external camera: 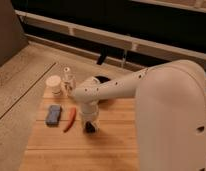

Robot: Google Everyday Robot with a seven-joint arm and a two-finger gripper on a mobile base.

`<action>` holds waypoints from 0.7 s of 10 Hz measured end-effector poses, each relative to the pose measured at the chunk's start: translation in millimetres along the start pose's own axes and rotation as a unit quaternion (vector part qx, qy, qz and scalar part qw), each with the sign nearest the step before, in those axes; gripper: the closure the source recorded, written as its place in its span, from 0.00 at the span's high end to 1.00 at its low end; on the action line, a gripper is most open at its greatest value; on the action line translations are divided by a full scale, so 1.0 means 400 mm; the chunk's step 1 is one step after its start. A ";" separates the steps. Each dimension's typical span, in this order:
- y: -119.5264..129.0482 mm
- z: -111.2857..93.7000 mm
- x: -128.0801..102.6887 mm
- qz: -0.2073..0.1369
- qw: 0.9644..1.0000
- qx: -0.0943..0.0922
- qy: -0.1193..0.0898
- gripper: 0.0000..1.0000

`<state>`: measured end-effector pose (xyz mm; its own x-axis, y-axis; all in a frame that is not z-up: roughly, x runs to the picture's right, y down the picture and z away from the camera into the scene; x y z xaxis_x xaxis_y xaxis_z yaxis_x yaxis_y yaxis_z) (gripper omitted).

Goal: Place the eraser on the white sponge

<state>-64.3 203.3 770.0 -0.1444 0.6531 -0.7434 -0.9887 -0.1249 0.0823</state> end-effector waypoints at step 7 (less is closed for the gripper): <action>0.008 -0.110 -0.020 -0.004 0.999 0.019 -0.046 0.00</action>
<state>-64.3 164.8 747.2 -0.1375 0.7206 -0.6796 -0.9904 -0.0922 0.1026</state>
